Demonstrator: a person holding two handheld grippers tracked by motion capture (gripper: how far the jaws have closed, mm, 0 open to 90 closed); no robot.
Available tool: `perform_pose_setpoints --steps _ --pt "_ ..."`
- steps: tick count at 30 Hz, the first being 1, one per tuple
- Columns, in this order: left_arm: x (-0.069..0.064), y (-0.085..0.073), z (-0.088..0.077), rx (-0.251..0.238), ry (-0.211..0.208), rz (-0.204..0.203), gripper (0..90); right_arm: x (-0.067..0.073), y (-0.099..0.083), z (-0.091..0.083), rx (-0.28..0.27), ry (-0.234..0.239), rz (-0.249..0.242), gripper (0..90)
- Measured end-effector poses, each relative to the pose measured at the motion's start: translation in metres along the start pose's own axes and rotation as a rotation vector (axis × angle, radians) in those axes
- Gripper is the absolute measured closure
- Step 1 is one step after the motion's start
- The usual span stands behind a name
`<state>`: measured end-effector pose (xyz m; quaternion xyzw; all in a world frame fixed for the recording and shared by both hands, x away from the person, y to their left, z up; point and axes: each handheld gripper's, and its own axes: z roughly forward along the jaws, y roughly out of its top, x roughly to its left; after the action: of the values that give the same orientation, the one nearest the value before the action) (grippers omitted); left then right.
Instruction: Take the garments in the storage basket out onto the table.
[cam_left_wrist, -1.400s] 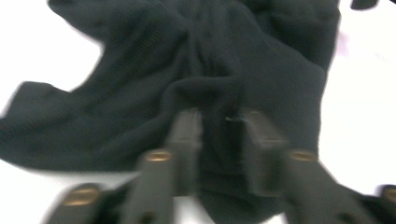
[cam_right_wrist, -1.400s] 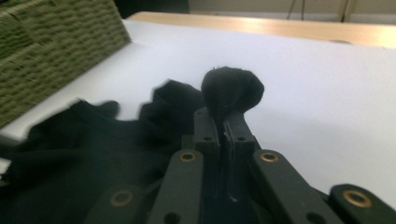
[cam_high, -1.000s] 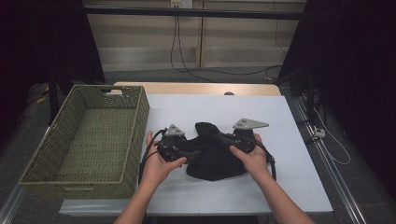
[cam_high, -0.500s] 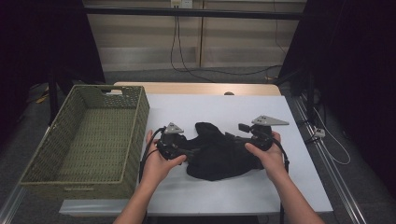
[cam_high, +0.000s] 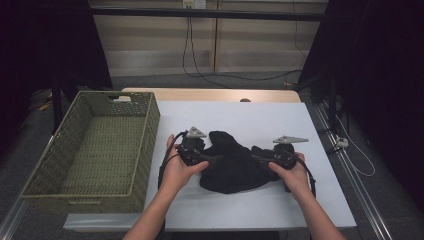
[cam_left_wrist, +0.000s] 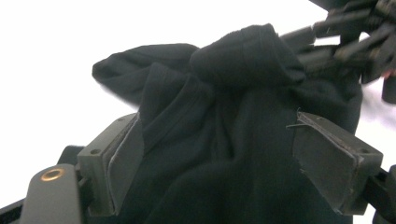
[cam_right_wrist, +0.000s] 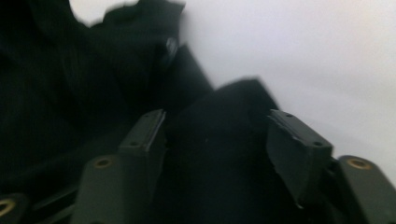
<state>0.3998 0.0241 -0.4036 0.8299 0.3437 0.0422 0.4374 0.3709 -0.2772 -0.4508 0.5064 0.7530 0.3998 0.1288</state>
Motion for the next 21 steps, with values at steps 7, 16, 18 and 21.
perform_pose_setpoints --steps 7,16,18,21 --pt "-0.012 0.026 0.023 -0.023 -0.023 0.002 17.3 0.013 -0.007 0.004 0.010 0.036 -0.017 52.2" --pt "-0.015 0.030 0.043 0.042 -0.091 -0.007 62.5 0.019 -0.009 0.005 0.001 0.039 -0.042 62.0" --pt "-0.014 0.029 0.039 0.053 -0.087 -0.017 77.6 0.019 -0.009 0.004 -0.007 0.044 -0.049 67.2" --pt "-0.009 0.030 0.025 0.054 -0.081 -0.037 82.1 0.019 -0.009 0.001 -0.012 0.059 -0.051 73.4"
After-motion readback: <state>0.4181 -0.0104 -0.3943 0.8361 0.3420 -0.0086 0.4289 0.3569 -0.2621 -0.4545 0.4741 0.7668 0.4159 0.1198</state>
